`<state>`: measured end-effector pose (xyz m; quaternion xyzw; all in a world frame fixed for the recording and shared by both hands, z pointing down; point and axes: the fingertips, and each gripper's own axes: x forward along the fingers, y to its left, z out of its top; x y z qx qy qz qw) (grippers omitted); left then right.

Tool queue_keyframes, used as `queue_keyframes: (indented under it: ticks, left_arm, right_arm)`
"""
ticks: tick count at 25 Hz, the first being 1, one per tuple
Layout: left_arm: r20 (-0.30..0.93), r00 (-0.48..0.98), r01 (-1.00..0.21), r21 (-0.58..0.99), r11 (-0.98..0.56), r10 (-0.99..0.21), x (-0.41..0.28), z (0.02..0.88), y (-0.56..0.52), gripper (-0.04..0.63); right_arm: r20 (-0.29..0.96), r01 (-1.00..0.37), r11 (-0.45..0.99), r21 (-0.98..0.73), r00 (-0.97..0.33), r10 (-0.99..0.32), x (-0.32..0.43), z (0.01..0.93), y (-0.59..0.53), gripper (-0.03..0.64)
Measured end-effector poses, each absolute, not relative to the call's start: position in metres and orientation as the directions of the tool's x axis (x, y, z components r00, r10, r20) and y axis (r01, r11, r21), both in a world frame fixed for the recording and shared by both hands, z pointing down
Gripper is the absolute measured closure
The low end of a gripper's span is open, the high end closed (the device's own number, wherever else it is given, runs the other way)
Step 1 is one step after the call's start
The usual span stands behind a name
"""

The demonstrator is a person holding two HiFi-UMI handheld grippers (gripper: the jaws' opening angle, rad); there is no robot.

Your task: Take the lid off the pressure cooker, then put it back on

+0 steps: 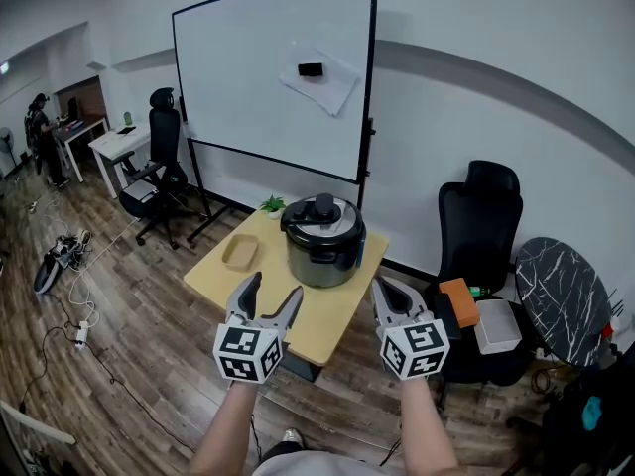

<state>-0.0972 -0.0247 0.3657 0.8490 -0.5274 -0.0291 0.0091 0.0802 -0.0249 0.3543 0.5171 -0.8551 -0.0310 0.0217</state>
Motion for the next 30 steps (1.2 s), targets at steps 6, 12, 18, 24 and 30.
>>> queue_keyframes:
  ticks: [6,12,18,24,30]
  left_arm:
    - [-0.032,0.448,-0.892,0.052,-0.449,-0.893,-0.093,0.367,-0.032,0.273]
    - [-0.018,0.45,-0.891,0.063,-0.45,-0.893,-0.082,0.372,-0.046,0.275]
    - [-0.003,0.465,-0.883,0.07,-0.465,-0.885,-0.069,0.374,-0.077,0.275]
    - [-0.01,0.497,-0.865,0.077,-0.496,-0.868,-0.063,0.376,-0.129,0.275]
    - [0.0,0.541,-0.836,0.102,-0.539,-0.841,-0.062,0.388,-0.191,0.275]
  right_arm:
    - [0.014,-0.887,0.457,0.07,-0.458,-0.889,0.082,0.358,-0.028,0.615]
    - [0.031,-0.898,0.429,0.098,-0.428,-0.903,0.097,0.363,-0.037,0.615]
    - [0.035,-0.901,0.42,0.109,-0.419,-0.907,0.106,0.364,-0.061,0.615]
    - [0.052,-0.911,0.398,0.107,-0.394,-0.917,0.107,0.372,-0.105,0.615]
    - [0.077,-0.934,0.347,0.088,-0.341,-0.937,0.109,0.383,-0.163,0.615]
